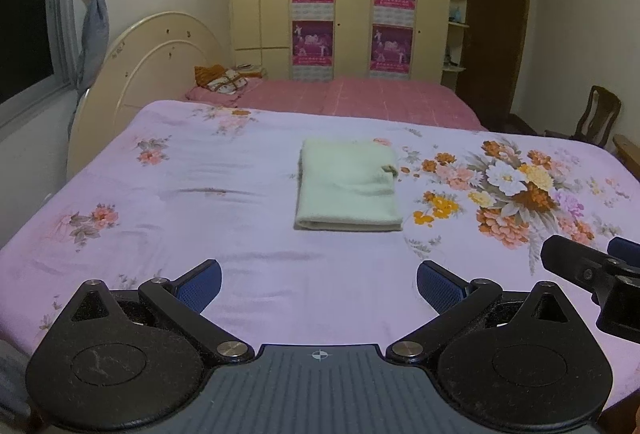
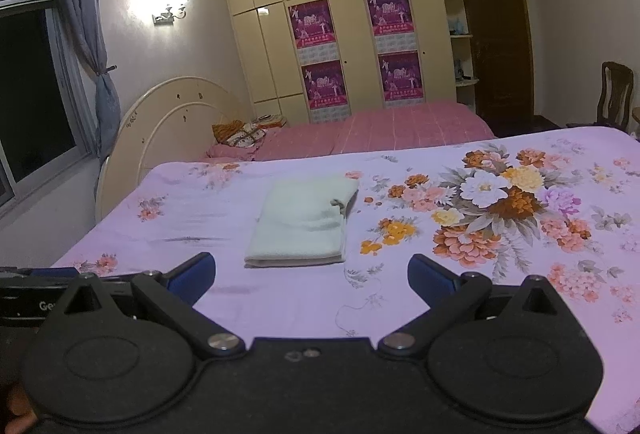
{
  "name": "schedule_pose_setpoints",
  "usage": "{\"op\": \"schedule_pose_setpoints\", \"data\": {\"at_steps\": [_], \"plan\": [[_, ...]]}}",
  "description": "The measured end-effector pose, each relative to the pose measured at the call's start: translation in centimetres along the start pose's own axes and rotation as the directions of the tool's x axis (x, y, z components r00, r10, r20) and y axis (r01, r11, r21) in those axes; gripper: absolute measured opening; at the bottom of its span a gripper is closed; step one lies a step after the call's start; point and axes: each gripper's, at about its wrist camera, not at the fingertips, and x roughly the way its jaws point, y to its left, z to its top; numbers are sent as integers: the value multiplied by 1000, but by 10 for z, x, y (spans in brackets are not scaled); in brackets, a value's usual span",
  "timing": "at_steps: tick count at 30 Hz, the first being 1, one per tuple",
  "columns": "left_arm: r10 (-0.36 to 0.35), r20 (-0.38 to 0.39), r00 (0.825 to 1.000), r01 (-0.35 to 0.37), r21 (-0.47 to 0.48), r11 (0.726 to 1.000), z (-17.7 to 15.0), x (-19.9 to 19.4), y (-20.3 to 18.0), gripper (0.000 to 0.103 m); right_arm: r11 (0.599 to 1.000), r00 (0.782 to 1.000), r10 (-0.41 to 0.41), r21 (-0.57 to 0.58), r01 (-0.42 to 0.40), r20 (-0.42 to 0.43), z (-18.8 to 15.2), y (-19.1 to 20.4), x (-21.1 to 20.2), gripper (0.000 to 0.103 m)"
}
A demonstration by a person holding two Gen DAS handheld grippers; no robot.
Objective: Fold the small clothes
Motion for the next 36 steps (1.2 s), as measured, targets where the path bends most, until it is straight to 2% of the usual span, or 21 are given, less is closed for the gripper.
{"op": "schedule_pose_setpoints", "data": {"at_steps": [7,36], "plan": [[-1,5,1000,1,1,1000,-3,-6,-3,103,1000,1000,-18,12,18,7,-4,-3,-7,102],[-2,11,1000,2,5,1000,0,-7,-6,103,1000,1000,4,-7,-3,14,0,3,-10,102]]}}
